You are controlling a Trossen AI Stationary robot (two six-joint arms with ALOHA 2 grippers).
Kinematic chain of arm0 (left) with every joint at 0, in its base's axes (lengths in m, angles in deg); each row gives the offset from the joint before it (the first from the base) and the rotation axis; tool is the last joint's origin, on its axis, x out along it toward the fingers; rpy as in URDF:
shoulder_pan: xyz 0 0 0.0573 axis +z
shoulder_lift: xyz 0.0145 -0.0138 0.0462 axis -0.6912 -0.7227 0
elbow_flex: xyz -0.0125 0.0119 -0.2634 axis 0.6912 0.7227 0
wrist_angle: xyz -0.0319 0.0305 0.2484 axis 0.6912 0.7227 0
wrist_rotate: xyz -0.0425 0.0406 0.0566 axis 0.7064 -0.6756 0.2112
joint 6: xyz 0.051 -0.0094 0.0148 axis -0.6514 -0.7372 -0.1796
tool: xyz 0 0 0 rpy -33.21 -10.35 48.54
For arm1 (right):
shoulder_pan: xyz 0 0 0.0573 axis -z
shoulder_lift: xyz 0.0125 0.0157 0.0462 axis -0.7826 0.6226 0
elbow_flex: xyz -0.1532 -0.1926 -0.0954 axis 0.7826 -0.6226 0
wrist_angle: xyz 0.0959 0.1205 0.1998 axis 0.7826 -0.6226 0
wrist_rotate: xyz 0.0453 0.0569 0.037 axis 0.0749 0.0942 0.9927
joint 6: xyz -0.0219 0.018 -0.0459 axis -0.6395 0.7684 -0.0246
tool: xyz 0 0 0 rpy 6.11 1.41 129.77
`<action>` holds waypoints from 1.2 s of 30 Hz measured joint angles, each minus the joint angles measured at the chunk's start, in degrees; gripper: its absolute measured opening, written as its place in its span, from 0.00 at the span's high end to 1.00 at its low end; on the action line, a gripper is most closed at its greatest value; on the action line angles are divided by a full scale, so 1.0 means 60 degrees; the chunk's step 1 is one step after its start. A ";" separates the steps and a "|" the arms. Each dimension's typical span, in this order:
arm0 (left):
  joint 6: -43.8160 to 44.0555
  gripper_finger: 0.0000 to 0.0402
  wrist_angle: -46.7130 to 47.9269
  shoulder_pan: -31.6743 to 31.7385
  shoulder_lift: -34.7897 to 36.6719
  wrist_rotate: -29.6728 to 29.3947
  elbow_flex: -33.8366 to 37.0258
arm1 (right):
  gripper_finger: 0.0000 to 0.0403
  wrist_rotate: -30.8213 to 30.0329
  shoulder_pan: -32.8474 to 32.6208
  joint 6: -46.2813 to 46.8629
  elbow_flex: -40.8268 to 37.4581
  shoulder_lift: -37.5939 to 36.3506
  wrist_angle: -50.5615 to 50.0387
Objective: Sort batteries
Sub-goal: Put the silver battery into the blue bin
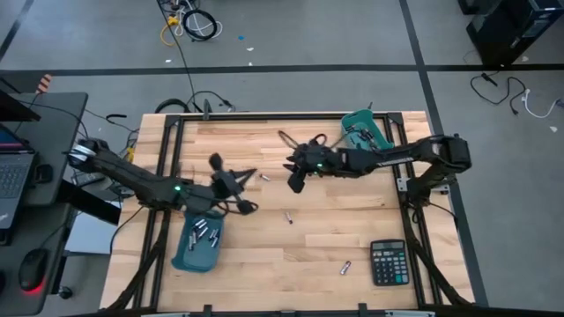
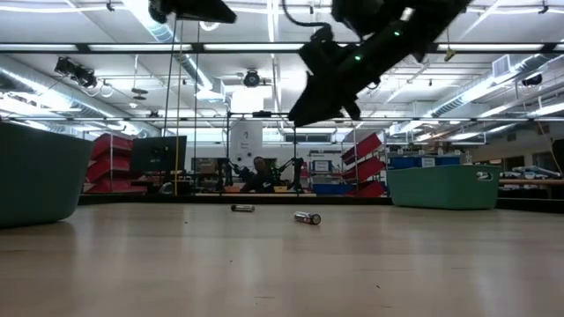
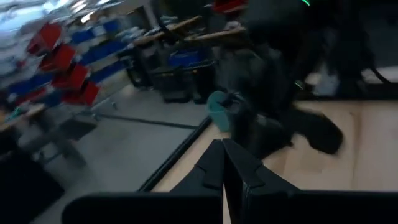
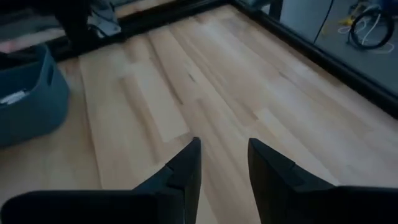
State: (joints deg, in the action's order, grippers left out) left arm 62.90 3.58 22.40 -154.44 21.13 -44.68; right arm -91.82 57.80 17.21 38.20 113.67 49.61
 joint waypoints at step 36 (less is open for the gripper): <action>0.5179 1.00 0.7398 -0.1530 0.1689 -0.2680 -0.0004 | 0.70 0.0471 0.0034 -0.1875 0.4175 0.5651 -0.1351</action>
State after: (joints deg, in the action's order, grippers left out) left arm 93.98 47.97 13.22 -144.31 5.05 -44.71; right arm -88.99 58.00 5.96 63.25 147.57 41.50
